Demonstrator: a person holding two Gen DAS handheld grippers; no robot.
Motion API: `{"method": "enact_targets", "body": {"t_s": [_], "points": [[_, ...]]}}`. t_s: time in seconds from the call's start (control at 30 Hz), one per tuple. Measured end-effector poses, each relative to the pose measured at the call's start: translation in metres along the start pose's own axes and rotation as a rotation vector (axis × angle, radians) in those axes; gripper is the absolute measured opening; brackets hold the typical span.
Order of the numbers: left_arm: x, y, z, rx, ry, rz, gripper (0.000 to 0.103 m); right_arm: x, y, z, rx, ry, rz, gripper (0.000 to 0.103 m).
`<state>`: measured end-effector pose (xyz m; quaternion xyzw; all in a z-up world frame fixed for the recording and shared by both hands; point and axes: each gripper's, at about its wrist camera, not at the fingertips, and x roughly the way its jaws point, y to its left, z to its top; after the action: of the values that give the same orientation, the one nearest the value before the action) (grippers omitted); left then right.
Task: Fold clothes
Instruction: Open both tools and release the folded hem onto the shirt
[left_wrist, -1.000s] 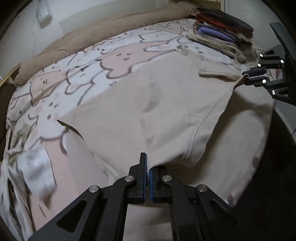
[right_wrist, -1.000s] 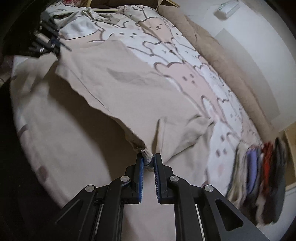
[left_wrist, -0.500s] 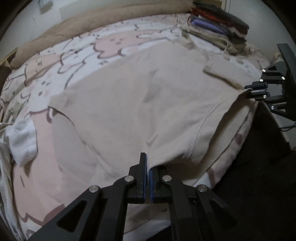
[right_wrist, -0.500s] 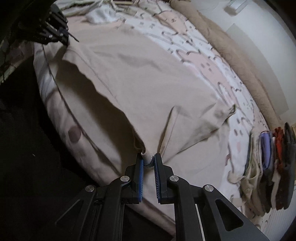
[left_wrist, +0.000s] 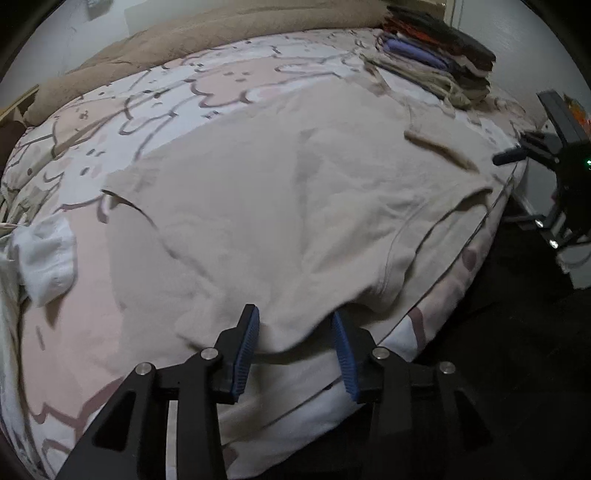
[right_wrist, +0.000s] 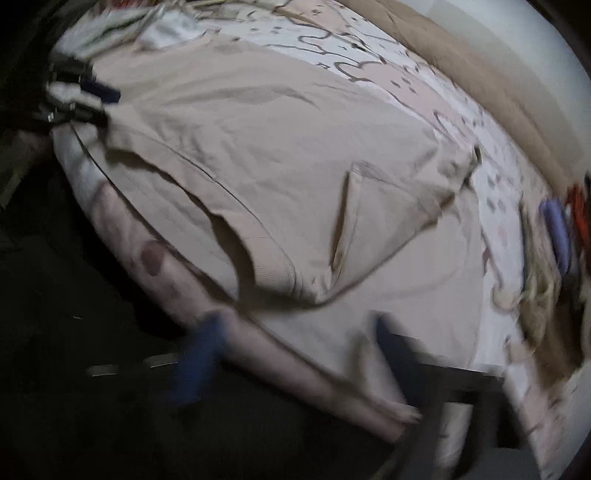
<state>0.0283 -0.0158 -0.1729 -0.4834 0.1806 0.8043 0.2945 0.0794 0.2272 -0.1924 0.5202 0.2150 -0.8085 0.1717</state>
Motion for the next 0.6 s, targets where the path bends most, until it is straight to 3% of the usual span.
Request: {"method": "enact_targets", "body": {"t_s": [0.07, 0.17, 0.23, 0.3, 0.37, 0.5, 0.53, 0.57, 0.6], "points": [[-0.015, 0.002, 0.011, -0.009, -0.038, -0.006, 0.04, -0.017, -0.01, 0.001, 0.07, -0.037, 0.033, 0.093], [-0.027, -0.003, 0.032, -0.001, -0.097, -0.023, 0.043, -0.044, -0.037, 0.016, 0.242, -0.15, 0.01, 0.092], [-0.023, -0.014, 0.048, 0.022, -0.132, -0.045, 0.045, -0.049, -0.054, 0.029, 0.347, -0.205, 0.009, 0.087], [-0.005, -0.031, 0.062, 0.055, -0.144, -0.071, 0.045, -0.032, -0.057, 0.045, 0.361, -0.187, -0.016, 0.056], [0.014, -0.042, 0.069, 0.085, -0.135, -0.08, 0.045, -0.01, -0.055, 0.059, 0.361, -0.151, -0.042, 0.054], [0.06, -0.052, 0.061, 0.085, -0.033, -0.109, 0.045, 0.038, -0.046, 0.07, 0.312, -0.031, -0.121, 0.054], [0.068, -0.052, 0.058, 0.082, -0.011, -0.116, 0.045, 0.048, -0.045, 0.071, 0.298, -0.005, -0.147, 0.047], [0.07, -0.051, 0.056, 0.083, -0.012, -0.118, 0.045, 0.05, -0.047, 0.068, 0.3, 0.0, -0.153, 0.029], [0.071, -0.05, 0.054, 0.083, -0.012, -0.119, 0.045, 0.047, -0.053, 0.064, 0.331, -0.002, -0.149, 0.018]]}}
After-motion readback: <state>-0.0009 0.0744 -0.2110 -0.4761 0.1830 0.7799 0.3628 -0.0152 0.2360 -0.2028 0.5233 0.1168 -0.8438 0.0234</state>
